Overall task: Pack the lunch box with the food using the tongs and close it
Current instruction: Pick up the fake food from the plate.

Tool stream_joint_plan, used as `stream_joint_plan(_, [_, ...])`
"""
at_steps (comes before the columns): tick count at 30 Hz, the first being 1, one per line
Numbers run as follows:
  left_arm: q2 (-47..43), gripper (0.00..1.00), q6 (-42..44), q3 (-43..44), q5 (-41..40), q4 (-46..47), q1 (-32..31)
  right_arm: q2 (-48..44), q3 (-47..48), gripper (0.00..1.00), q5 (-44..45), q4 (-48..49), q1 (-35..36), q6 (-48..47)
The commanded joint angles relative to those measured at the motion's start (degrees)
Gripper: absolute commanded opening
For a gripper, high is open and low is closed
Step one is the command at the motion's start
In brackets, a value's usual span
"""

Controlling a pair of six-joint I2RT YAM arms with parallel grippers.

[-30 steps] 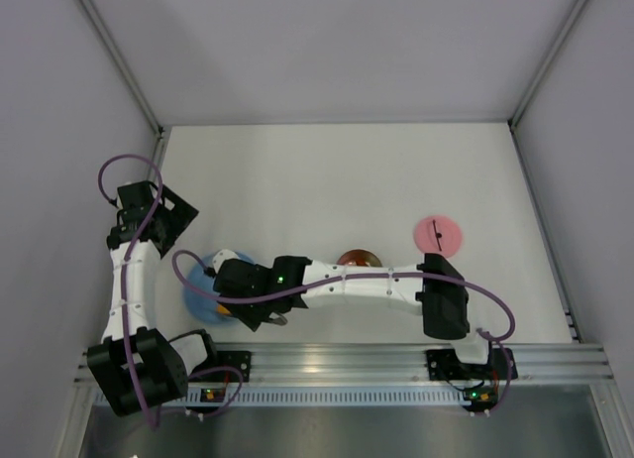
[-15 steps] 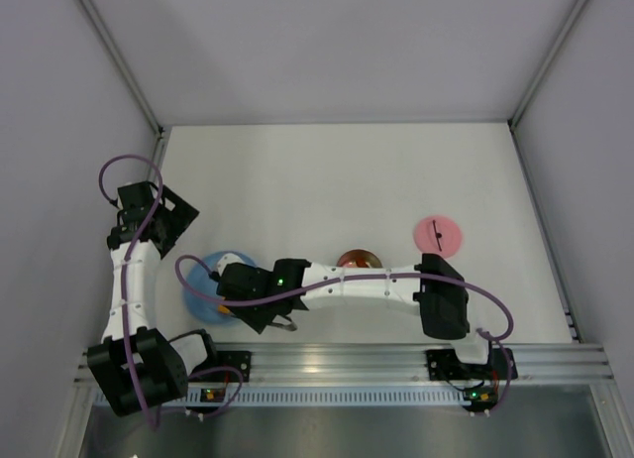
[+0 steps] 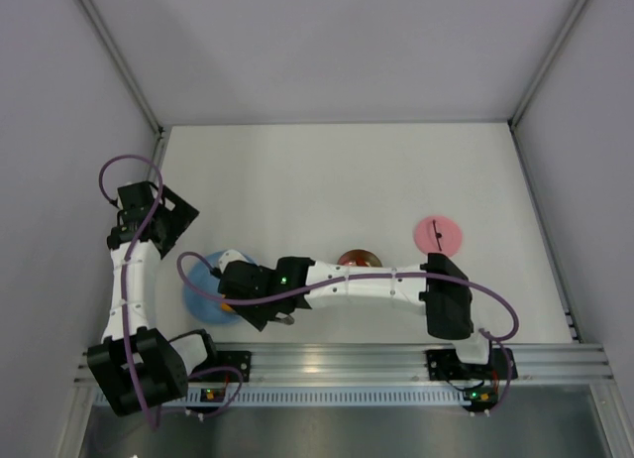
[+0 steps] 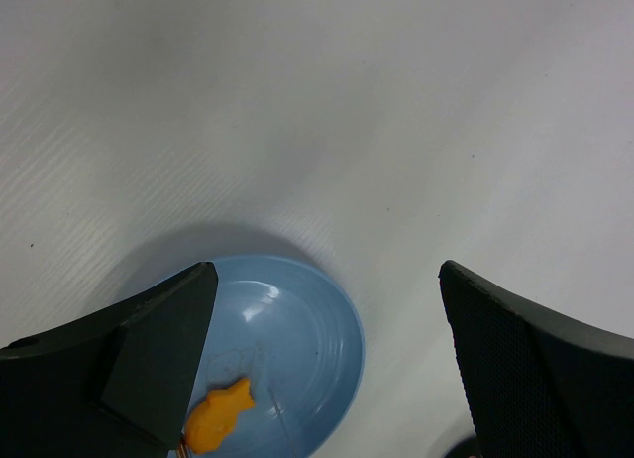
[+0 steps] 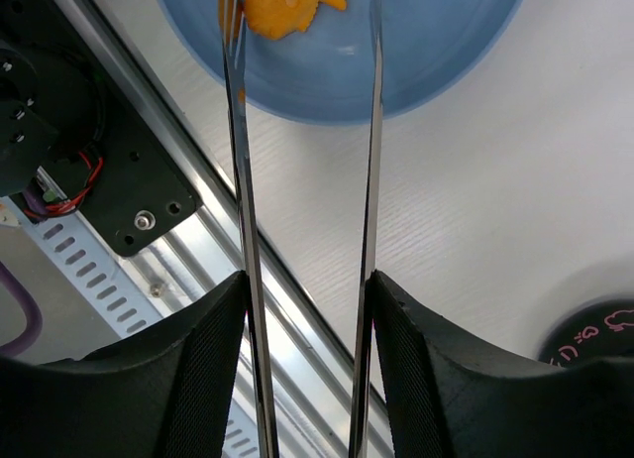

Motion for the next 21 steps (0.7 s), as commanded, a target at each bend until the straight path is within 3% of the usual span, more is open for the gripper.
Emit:
stream_joint_plan(1, [-0.8,0.99,-0.3,-0.3,0.3,2.5,0.3,-4.3,0.3,0.52,1.4,-2.2,0.7,0.5])
stream_joint_plan(14, [-0.7,0.99,-0.3,-0.4,0.7,2.6,0.3,-1.6,3.5,0.53,-0.3,-2.5,0.7,-0.5])
stream_joint_plan(21, [-0.7,0.99,-0.4,-0.3,1.0,2.7,0.3,-0.5,5.8,0.49,-0.4,-3.0,0.7,-0.7])
